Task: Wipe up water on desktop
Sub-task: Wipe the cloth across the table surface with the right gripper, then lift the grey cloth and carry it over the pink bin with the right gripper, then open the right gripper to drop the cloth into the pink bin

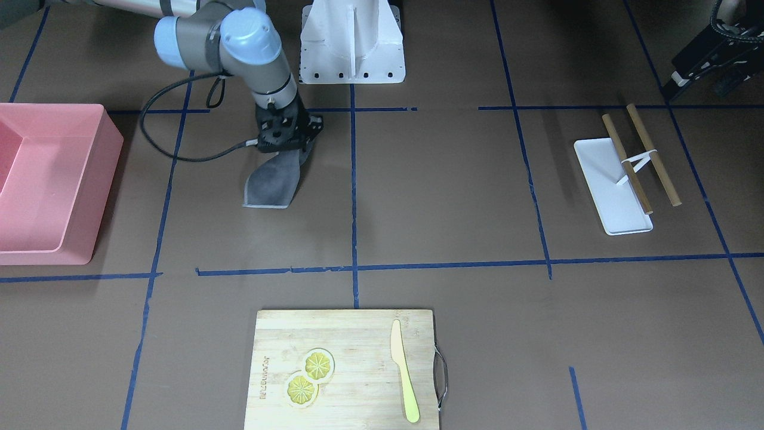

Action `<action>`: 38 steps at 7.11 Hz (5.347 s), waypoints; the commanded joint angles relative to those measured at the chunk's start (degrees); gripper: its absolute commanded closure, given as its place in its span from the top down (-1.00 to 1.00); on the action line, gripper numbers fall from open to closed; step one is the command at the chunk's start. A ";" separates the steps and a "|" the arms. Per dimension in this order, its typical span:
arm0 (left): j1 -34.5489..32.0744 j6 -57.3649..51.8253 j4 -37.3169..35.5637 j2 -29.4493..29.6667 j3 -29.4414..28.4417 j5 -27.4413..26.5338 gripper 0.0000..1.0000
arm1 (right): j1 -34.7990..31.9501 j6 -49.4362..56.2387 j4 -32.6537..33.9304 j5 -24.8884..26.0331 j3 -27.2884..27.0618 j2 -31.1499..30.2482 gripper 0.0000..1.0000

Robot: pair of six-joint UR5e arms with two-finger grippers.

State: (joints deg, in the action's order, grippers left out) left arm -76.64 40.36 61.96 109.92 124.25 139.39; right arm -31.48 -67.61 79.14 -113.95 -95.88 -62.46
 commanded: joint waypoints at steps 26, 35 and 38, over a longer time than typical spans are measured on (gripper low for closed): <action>-8.17 -38.52 23.25 -15.27 -31.05 0.26 1.00 | -36.07 35.78 26.48 -13.58 -34.43 -25.26 -0.97; -10.11 -38.96 23.38 -15.00 -34.07 -1.49 1.00 | -48.48 66.12 23.43 -16.74 -17.26 -30.97 1.00; -11.68 -43.66 24.25 -14.82 -37.75 -4.38 1.00 | -56.39 74.56 23.34 -19.64 -9.59 -30.88 1.00</action>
State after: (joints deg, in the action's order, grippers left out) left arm -87.61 -0.08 85.66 95.01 88.37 136.66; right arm -85.09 4.96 102.53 -132.50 -107.87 -93.38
